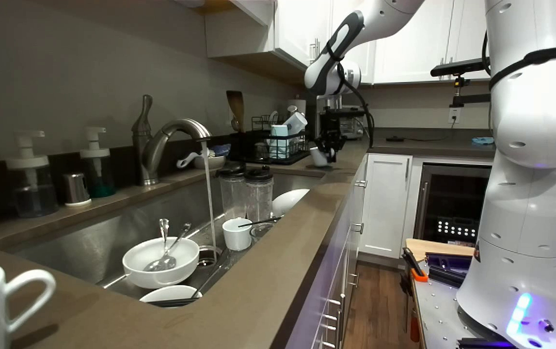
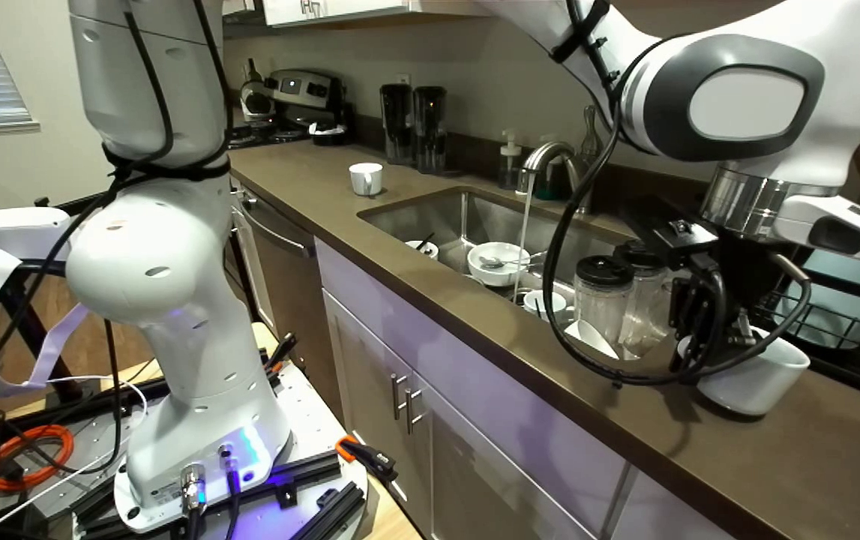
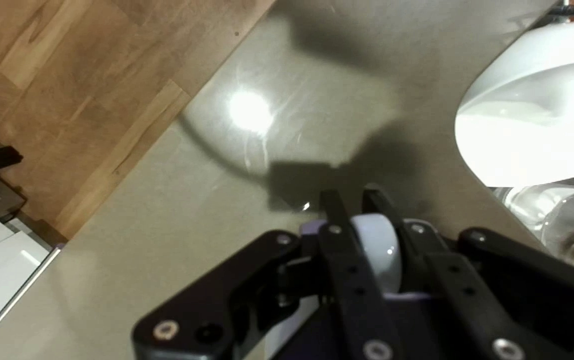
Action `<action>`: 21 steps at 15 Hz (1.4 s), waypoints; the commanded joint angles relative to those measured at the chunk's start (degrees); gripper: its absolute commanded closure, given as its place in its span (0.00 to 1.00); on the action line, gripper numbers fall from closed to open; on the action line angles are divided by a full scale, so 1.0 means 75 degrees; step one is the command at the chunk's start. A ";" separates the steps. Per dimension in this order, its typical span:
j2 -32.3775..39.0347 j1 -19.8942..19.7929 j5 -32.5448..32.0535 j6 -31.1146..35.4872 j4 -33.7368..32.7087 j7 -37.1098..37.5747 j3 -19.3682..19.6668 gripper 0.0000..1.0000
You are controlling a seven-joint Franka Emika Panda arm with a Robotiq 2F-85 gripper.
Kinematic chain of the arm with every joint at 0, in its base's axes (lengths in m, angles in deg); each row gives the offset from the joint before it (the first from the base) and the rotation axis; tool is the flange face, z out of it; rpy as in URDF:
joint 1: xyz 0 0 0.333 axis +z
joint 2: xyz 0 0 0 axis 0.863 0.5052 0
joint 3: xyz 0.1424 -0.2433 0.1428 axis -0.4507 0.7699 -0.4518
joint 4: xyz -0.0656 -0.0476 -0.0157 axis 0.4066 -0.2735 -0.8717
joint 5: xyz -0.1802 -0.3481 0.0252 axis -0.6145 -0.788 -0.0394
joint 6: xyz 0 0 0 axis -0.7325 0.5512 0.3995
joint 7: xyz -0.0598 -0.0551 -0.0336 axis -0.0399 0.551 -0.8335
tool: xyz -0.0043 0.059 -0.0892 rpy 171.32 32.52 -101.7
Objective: Take the white mug from the left side of the sink, fill it with water, and place it on the right side on the sink
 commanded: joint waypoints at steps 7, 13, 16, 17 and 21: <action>-0.0065 -0.0240 0.0300 -0.0031 -0.0054 -0.0288 -0.0082 0.77; -0.0112 -0.0241 0.0285 -0.0057 -0.0044 -0.0271 -0.0079 0.68; -0.0266 -0.0200 0.0177 -0.0060 0.0042 -0.0213 -0.0062 0.42; -0.0356 -0.0171 0.0113 -0.0077 0.0097 -0.0170 -0.0056 0.37; -0.0851 -0.0072 -0.0093 -0.0027 0.0467 -0.0096 -0.0043 0.29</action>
